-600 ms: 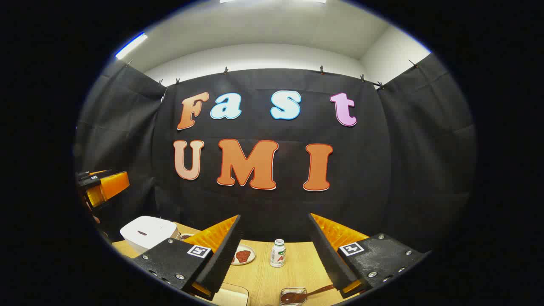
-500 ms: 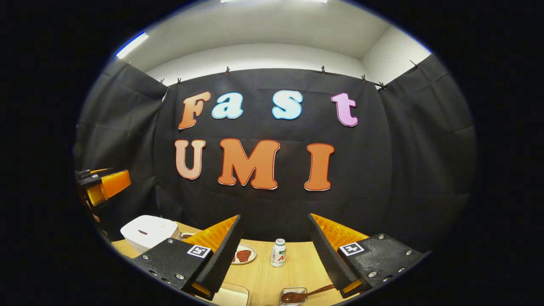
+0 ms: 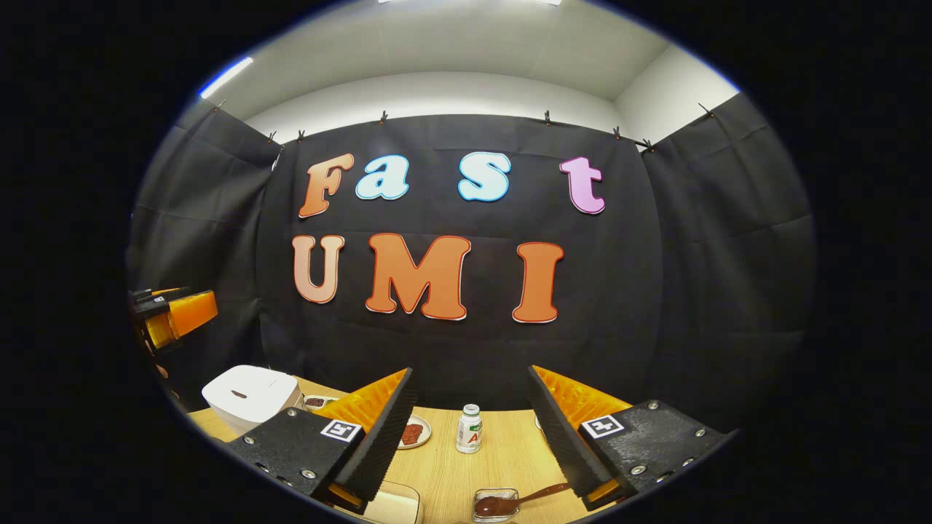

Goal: Close the left gripper, press the button to open the rice cooker; take a wooden spoon from the chopstick holder with the right hand, scoop a spoonful of rice and pour it into the rice cooker, then put the wooden spoon back into the chopstick holder.

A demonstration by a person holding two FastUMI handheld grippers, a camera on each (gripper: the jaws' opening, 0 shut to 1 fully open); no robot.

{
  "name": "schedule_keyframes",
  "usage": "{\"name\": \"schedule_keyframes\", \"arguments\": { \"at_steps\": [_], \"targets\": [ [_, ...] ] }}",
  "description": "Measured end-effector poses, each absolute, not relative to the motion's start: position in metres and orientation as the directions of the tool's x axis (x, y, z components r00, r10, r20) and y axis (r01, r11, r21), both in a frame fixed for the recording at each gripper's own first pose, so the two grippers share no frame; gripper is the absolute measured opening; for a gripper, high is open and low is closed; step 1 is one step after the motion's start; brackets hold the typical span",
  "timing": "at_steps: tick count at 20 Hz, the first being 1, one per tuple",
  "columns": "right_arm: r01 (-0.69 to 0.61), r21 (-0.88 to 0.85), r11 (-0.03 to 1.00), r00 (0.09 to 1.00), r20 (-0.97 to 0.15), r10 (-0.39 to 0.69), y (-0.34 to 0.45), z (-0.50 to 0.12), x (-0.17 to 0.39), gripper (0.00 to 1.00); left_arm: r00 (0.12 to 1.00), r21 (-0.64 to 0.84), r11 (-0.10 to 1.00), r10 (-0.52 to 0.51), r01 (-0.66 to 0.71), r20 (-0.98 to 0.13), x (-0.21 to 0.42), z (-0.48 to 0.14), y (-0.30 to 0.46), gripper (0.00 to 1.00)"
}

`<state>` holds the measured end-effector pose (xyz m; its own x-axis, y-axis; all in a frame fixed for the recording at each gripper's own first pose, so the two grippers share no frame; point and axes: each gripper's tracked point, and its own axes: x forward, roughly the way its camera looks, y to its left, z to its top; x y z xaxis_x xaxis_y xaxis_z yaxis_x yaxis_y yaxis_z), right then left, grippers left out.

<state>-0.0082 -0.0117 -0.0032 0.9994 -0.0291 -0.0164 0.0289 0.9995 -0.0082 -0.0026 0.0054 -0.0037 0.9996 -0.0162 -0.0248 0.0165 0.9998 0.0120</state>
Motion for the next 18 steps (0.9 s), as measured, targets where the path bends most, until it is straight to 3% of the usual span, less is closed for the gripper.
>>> {"name": "schedule_keyframes", "arguments": {
  "at_steps": [18],
  "targets": [
    [0.079,-0.026,0.997,0.996,-0.050,-0.080,-0.021,-0.018,-0.012,0.94,0.997,0.110,0.991,0.082,-0.080,-0.015,0.003,0.004,0.072,0.98]
  ]
}}
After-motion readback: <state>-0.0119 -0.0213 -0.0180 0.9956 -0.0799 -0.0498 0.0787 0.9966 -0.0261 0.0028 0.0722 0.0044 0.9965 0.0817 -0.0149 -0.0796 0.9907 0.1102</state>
